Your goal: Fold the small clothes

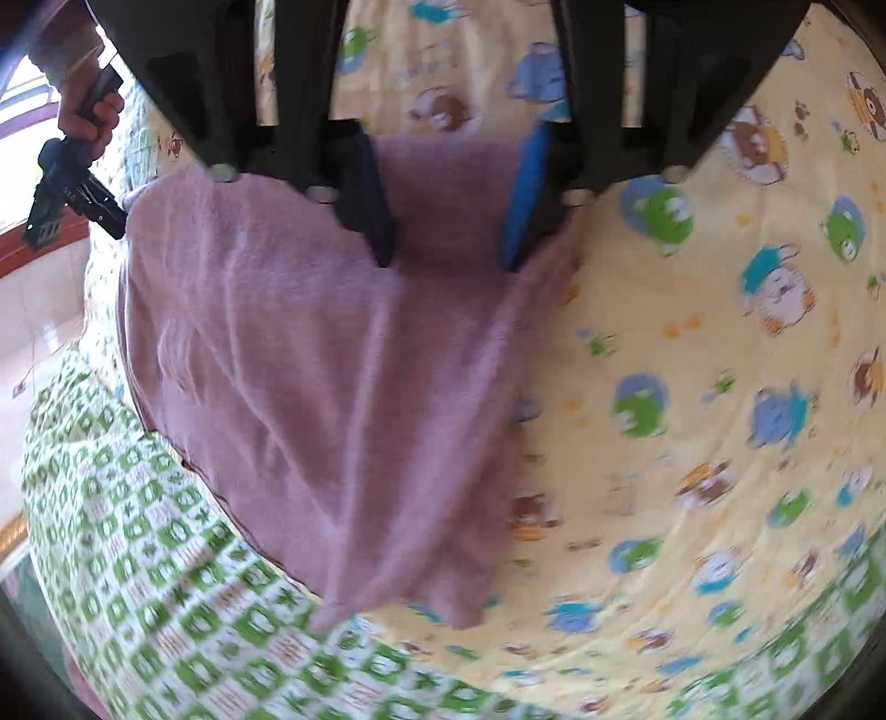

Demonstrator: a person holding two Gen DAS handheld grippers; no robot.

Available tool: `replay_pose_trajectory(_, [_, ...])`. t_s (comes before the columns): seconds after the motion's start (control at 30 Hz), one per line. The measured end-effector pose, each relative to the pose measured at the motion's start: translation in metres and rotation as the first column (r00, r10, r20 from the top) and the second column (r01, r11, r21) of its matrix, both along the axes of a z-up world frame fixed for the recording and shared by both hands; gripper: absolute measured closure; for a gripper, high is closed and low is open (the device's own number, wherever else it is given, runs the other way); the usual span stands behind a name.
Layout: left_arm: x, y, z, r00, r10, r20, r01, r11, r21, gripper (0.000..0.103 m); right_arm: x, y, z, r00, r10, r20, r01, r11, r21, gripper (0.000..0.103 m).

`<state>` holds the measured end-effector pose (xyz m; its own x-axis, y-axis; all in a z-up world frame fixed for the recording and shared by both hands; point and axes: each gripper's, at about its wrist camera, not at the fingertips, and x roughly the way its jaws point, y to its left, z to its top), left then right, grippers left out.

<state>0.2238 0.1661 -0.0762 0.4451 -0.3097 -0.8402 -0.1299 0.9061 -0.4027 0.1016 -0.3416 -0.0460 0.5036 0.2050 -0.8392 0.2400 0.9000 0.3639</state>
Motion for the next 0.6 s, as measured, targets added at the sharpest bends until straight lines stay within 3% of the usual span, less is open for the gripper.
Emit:
replay_pose_trajectory(0.1, [-0.004, 0.006, 0.008, 1.000, 0.021, -0.005, -0.021, 1.000, -0.019, 0.070, -0.004, -0.003, 0.007, 1.000, -0.012, 0.002, 0.012, 1.000, 0.000, 0.049])
replay_pose_trajectory(0.23, [-0.013, 0.003, 0.022, 0.999, 0.036, 0.008, -0.036, 0.999, -0.017, 0.049, -0.008, 0.006, 0.028, 0.999, -0.010, 0.050, 0.011, 1.000, -0.018, 0.047])
replay_pose_trajectory(0.3, [-0.009, 0.002, 0.022, 0.999, 0.037, -0.008, -0.037, 0.999, 0.015, 0.049, -0.013, 0.007, 0.032, 0.998, -0.009, 0.067, 0.008, 1.000, 0.009, 0.045])
replay_pose_trajectory(0.37, [-0.008, 0.004, 0.017, 0.998, 0.054, -0.025, -0.053, 0.998, 0.038, 0.049, -0.011, 0.012, 0.027, 0.999, 0.022, 0.033, -0.022, 1.000, 0.005, 0.041])
replay_pose_trajectory(0.47, [-0.012, 0.014, 0.015, 0.994, 0.099, -0.044, -0.097, 0.994, 0.050, 0.048, -0.005, 0.010, 0.007, 0.994, -0.014, -0.110, 0.000, 0.991, -0.131, 0.041])
replay_pose_trajectory(0.5, [-0.014, 0.017, 0.017, 0.992, 0.115, -0.052, -0.112, 0.992, 0.056, 0.046, -0.005, 0.005, 0.002, 0.989, -0.045, -0.143, 0.026, 0.991, -0.131, 0.041])
replay_pose_trajectory(0.6, [-0.029, 0.029, 0.017, 0.982, 0.168, -0.080, -0.169, 0.986, 0.001, 0.044, -0.014, -0.006, 0.010, 0.990, -0.101, -0.095, 0.097, 0.994, -0.044, 0.041])
